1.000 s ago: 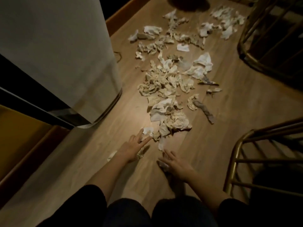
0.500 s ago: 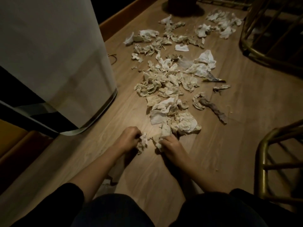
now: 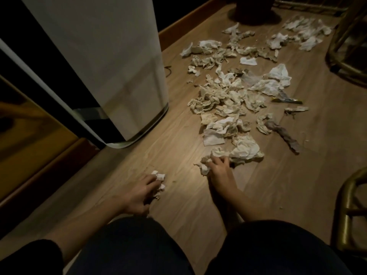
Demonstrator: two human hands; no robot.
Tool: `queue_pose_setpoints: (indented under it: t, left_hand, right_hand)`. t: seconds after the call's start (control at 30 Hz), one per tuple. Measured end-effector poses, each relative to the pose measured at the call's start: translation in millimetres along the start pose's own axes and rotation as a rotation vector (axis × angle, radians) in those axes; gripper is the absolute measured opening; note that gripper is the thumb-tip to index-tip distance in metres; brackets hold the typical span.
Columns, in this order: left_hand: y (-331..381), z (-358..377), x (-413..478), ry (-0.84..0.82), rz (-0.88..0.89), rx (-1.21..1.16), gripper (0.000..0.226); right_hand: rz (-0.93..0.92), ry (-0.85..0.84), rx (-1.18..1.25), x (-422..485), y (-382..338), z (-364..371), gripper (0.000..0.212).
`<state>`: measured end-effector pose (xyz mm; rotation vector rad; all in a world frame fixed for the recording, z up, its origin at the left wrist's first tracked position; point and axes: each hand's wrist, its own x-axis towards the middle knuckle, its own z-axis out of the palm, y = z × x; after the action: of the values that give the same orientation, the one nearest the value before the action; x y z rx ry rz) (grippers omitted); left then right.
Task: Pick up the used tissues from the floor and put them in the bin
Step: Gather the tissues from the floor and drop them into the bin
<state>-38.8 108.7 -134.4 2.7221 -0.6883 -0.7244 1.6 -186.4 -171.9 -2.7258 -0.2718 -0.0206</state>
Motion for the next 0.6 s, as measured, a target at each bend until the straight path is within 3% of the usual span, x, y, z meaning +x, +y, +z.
queue_pose_setpoints:
  t: [0.1, 0.13, 0.23, 0.33, 0.47, 0.6]
  left_hand:
    - [14.8, -0.3, 1.7, 0.066, -0.063, 0.022, 0.047]
    - [16.8, -0.8, 6.7, 0.175, -0.043, 0.021, 0.036]
    - [15.8, -6.1, 34.5, 0.25, -0.066, -0.058, 0.015]
    - [30.5, -38.4, 84.8, 0.226, -0.075, -0.057, 0.011]
    - [76.7, -89.1, 152.3, 0.407, 0.069, -0.059, 0.013]
    - [110.9, -117.5, 211.0, 0.475, 0.166, -0.025, 0.018]
  right_hand:
    - [-0.051, 0.05, -0.002, -3.1, 0.8, 2.0, 0.017]
    - [-0.043, 0.05, 0.021, -1.8, 1.1, 1.1, 0.013]
    - [0.059, 0.034, 0.183, 14.1, 2.3, -12.2, 0.014]
    - [0.098, 0.123, 0.304, 38.7, 3.6, -38.8, 0.016]
    - [0.224, 0.266, 0.441, 61.0, 15.6, -78.4, 0.03]
    - [0.347, 0.203, 0.349, 61.6, 48.7, -92.1, 0.051]
